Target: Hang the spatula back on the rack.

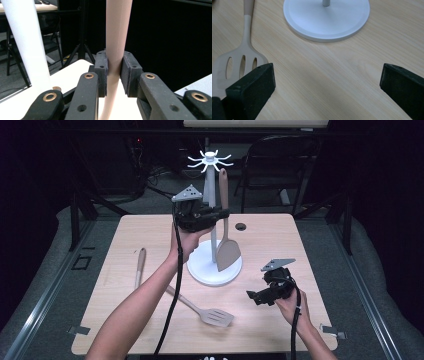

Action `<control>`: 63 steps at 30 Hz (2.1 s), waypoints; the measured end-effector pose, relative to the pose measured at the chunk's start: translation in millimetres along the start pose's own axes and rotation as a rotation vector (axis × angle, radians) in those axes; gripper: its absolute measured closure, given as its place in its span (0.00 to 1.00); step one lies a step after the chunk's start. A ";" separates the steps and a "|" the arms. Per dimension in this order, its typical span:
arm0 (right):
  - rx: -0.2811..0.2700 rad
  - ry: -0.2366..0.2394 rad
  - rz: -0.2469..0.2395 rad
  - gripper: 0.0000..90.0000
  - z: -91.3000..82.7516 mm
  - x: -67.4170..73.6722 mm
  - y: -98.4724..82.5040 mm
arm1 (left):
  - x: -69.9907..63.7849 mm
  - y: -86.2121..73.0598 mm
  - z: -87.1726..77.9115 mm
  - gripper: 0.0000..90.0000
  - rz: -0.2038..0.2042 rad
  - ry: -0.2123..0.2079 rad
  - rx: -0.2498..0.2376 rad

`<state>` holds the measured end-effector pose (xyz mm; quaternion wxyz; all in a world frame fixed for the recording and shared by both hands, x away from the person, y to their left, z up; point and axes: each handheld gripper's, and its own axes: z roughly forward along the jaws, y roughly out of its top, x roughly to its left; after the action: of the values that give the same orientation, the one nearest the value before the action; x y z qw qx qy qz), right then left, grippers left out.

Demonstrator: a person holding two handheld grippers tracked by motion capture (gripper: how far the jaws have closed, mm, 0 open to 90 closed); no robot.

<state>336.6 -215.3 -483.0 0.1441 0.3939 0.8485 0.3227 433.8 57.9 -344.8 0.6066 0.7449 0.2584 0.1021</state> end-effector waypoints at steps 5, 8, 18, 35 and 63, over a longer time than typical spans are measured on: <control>-0.004 -0.004 0.001 0.00 0.0 -0.5 -0.4 | 4.9 -0.2 -0.2 0.86 -0.010 0.003 0.003; 0.004 0.000 0.001 0.00 0.1 -0.7 -0.2 | 6.6 0.5 -0.3 0.86 -0.013 0.001 0.004; 0.009 0.004 0.002 0.00 2.3 -2.9 -1.6 | 12.7 4.3 0.5 0.85 0.006 0.015 0.011; 0.034 0.016 0.005 0.00 7.3 -4.0 -3.8 | 20.4 -3.1 -1.3 0.85 0.069 0.090 0.006; 0.070 0.019 0.006 0.00 12.8 -9.4 -4.6 | 24.1 -9.0 -21.2 0.31 0.036 0.148 0.035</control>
<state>346.4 -219.1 -495.7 0.1213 0.3980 0.8595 0.2969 441.9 89.4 -352.2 0.5709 0.7502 0.2909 0.1630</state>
